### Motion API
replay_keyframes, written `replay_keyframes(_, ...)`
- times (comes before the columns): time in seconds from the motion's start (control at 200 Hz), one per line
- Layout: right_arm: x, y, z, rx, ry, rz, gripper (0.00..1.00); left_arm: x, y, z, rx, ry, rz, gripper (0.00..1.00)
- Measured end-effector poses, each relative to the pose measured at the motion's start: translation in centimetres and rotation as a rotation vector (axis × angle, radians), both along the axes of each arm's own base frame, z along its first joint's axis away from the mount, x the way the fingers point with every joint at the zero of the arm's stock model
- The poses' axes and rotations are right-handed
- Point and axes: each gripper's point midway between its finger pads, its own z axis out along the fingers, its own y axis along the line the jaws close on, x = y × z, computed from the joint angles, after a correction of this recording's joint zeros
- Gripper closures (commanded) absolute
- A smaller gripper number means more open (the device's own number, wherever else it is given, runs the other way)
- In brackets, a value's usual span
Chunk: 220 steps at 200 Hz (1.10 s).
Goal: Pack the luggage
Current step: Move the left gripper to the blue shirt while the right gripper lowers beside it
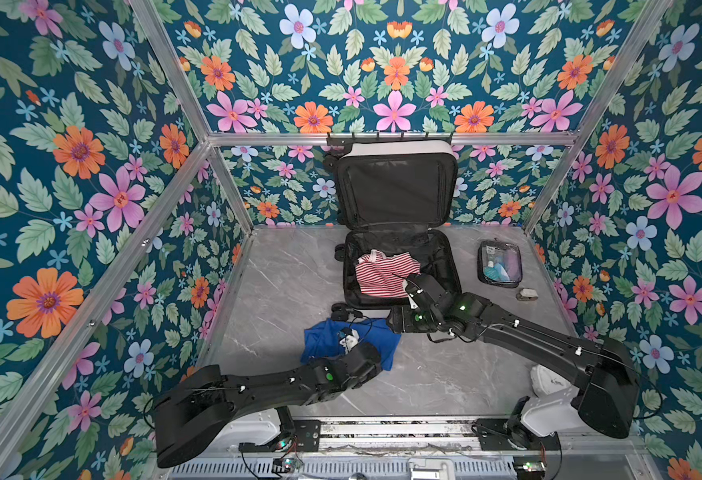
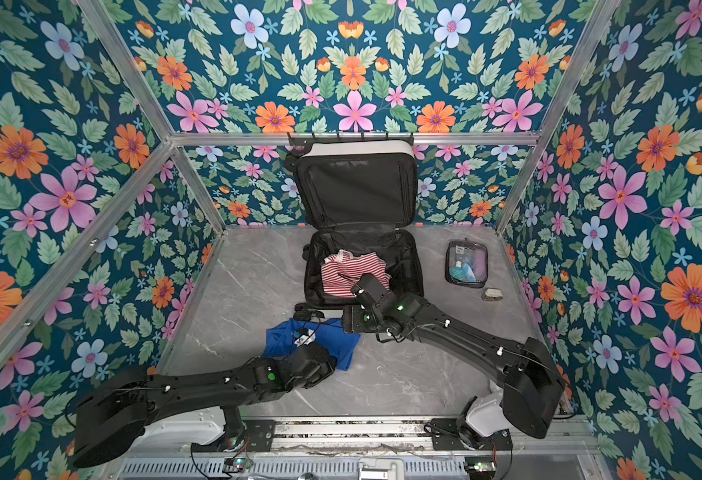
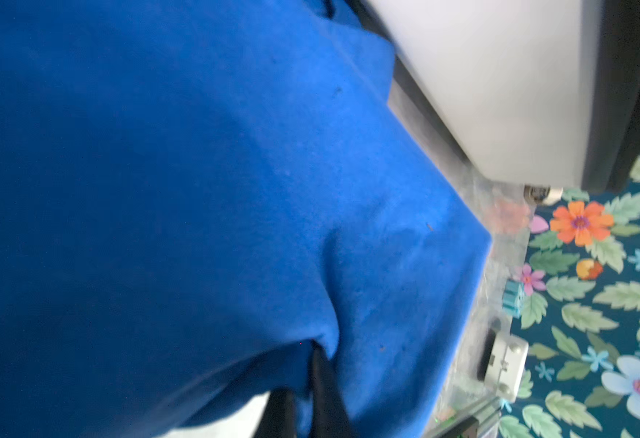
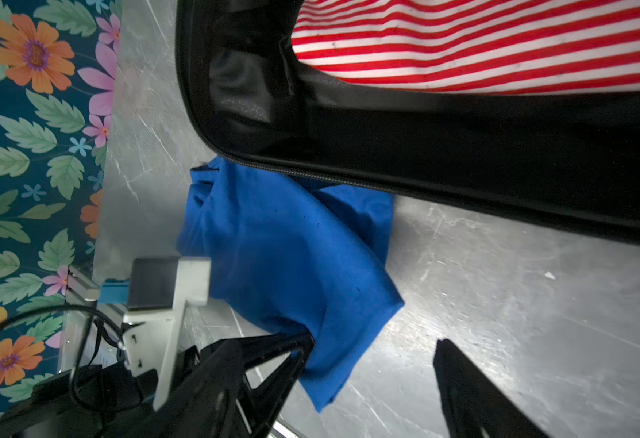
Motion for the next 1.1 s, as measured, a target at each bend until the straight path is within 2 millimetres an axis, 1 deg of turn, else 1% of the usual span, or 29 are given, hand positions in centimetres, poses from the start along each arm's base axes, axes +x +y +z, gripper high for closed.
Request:
replay_keyframes(0.13,0.1,-2.3,0.1,0.007,0.0,-0.048,0.15,0.0,-2.5,1.9,-0.031,-0.045,-0.066,0.47)
replay_keyframes(0.18,0.1,-3.2,0.2,0.012,-0.001,-0.068,0.14,0.2,-3.4,3.2,-0.046,-0.076,-0.089,0.46)
replay_keyframes(0.235,0.0,-3.9,0.4,0.019,0.001,-0.087,0.12,0.5,-3.9,4.6,-0.052,-0.112,-0.103,0.45)
replay_keyframes(0.325,-0.3,-4.3,0.7,0.027,-0.003,-0.093,0.11,0.8,-3.8,6.2,-0.034,-0.162,-0.115,0.41)
replay_keyframes(0.485,-0.8,-4.4,0.5,0.036,0.012,-0.084,0.11,1.7,-2.3,8.7,0.034,-0.251,-0.111,0.35)
replay_keyframes(0.56,-0.9,-4.6,0.0,0.029,0.021,-0.084,0.12,2.4,-1.0,9.3,0.077,-0.279,-0.092,0.3)
replay_keyframes(0.625,-1.2,-4.5,-0.6,0.028,0.038,-0.079,0.13,3.4,1.0,9.3,0.124,-0.29,-0.054,0.3)
replay_keyframes(0.705,-1.6,-4.4,-1.6,0.029,0.066,-0.074,0.15,5.2,4.4,8.5,0.174,-0.281,0.018,0.3)
replay_keyframes(0.795,-2.1,-3.9,-2.6,0.034,0.098,-0.067,0.16,6.8,9.1,6.7,0.238,-0.243,0.108,0.28)
replay_keyframes(0.86,-2.4,-3.3,-3.1,0.035,0.112,-0.052,0.16,7.2,11.6,5.8,0.266,-0.218,0.154,0.28)
replay_keyframes(0.96,-2.9,-2.0,-3.9,0.041,0.135,-0.031,0.15,7.4,14.4,4.7,0.304,-0.183,0.198,0.28)
replay_keyframes(1.1,-3.3,-0.9,-5.4,0.018,0.162,-0.007,0.14,7.3,17.2,3.2,0.359,-0.155,0.243,0.26)
